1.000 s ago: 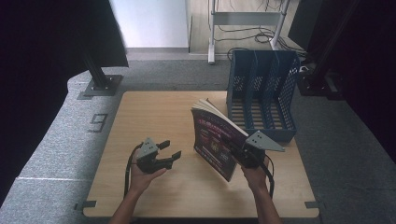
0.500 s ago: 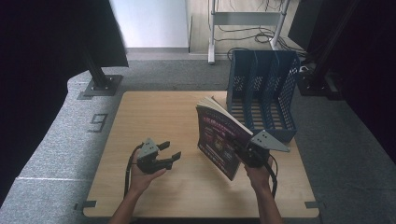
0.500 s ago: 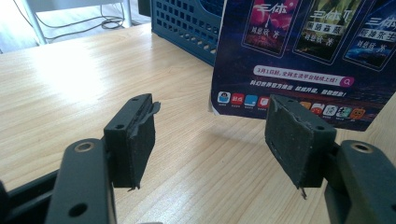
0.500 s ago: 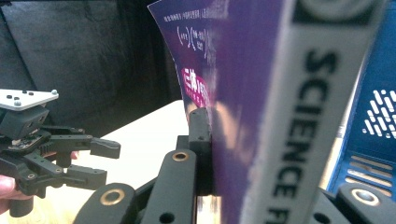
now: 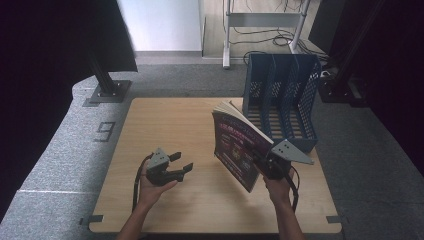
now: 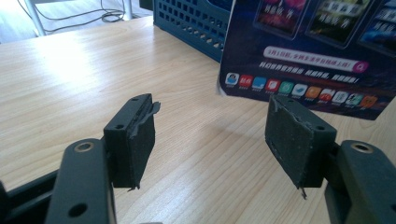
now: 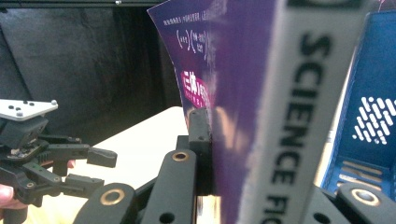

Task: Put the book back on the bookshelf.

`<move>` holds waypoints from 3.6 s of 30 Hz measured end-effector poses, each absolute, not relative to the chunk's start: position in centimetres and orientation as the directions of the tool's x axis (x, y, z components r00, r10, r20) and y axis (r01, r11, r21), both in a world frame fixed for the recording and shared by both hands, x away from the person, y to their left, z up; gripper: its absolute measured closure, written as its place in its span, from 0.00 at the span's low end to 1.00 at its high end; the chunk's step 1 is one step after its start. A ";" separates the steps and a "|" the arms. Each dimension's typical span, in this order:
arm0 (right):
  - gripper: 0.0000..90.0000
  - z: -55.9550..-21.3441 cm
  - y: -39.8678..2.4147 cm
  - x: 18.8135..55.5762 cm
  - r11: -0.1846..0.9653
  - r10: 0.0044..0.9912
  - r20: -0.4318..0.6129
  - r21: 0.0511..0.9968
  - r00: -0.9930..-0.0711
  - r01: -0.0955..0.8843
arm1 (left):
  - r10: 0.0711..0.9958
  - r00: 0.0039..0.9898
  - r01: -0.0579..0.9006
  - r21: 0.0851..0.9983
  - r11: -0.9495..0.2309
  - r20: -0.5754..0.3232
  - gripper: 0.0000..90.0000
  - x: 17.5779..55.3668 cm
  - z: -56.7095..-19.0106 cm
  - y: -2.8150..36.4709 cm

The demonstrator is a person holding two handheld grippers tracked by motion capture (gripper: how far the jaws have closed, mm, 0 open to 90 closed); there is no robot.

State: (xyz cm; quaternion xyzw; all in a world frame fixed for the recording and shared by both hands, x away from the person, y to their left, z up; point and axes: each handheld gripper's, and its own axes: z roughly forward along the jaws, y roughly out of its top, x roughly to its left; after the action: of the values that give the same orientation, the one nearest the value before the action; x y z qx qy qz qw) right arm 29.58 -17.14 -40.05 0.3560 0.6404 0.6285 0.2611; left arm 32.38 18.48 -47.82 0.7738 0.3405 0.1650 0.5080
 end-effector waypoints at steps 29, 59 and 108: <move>0.91 -35.0 -18.5 30.0 -0.007 0.818 0.053 0.997 -0.573 0.083 | 0.697 0.710 0.374 0.892 -0.254 -0.099 0.38 32.6 -48.0 18.8; 0.91 -32.7 -22.2 31.3 -0.047 0.882 0.073 0.997 -0.466 0.068 | 0.699 0.707 0.387 0.888 -0.251 -0.110 0.38 32.8 -48.1 18.9; 0.91 -33.3 -24.2 36.8 -0.068 0.944 0.091 0.994 -0.317 0.082 | 0.704 0.700 0.404 0.880 -0.250 -0.122 0.37 33.0 -48.4 18.9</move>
State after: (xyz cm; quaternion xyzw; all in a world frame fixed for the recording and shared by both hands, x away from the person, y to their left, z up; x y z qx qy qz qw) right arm 36.82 -24.21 -33.31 0.4490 0.5710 0.5767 0.3738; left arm 33.03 18.86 -48.35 0.7760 0.3569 0.1504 0.4978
